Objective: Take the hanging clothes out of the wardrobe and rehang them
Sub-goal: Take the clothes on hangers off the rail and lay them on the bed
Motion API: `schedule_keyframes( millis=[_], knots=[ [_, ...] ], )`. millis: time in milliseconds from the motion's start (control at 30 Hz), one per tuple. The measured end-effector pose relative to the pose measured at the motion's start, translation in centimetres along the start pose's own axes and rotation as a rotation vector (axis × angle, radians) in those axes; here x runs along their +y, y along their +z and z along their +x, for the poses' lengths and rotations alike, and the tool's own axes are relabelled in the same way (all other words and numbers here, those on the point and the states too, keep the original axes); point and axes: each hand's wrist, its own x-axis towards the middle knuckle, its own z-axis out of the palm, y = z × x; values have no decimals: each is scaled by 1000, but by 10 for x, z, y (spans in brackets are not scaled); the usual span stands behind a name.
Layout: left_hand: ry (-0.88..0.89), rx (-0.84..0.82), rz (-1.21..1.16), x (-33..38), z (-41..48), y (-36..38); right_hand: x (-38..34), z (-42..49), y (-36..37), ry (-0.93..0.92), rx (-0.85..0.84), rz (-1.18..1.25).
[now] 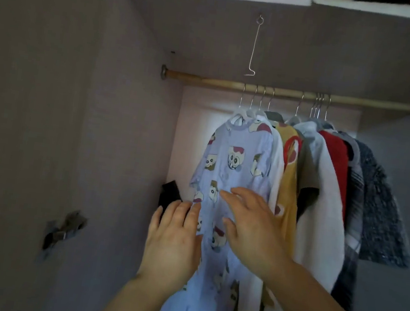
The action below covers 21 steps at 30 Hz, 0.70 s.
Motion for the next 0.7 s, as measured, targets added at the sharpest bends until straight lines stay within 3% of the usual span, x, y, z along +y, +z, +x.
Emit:
schedule_keyframes(
  millis=[467,700],
  knots=[
    [-1,45,-92,-23,86,79,81,142,34,-17,-46,-697],
    [-10,45,-104,-13,136,128,179,149,51,-14,-11,-780]
  ],
)
